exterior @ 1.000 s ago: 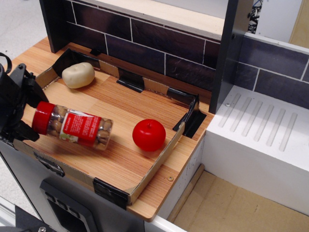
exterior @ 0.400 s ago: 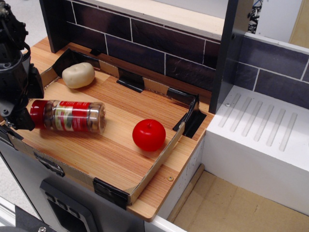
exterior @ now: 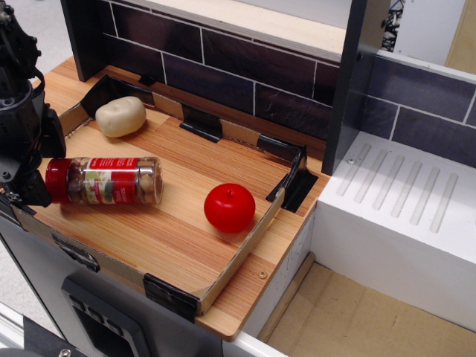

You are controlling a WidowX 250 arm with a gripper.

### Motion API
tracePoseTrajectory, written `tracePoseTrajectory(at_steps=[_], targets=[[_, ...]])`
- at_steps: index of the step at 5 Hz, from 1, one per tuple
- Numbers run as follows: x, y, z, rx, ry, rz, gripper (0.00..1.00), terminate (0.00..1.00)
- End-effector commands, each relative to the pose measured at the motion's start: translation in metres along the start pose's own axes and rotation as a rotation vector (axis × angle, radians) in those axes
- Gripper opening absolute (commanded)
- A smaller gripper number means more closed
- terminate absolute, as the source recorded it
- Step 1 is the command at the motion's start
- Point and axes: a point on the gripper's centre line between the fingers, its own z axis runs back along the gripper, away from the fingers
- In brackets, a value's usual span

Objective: Topple basil bottle

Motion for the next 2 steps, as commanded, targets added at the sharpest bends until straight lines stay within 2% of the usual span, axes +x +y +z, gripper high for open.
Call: tracePoseTrajectory(at_steps=[1,2], targets=[[0.007,-0.016,0.033,-0.13,-0.022,0.008,1.0,0.0],[0.002,-0.02,0.068,-0.111,-0.048,-0.002,1.0,1.0]])
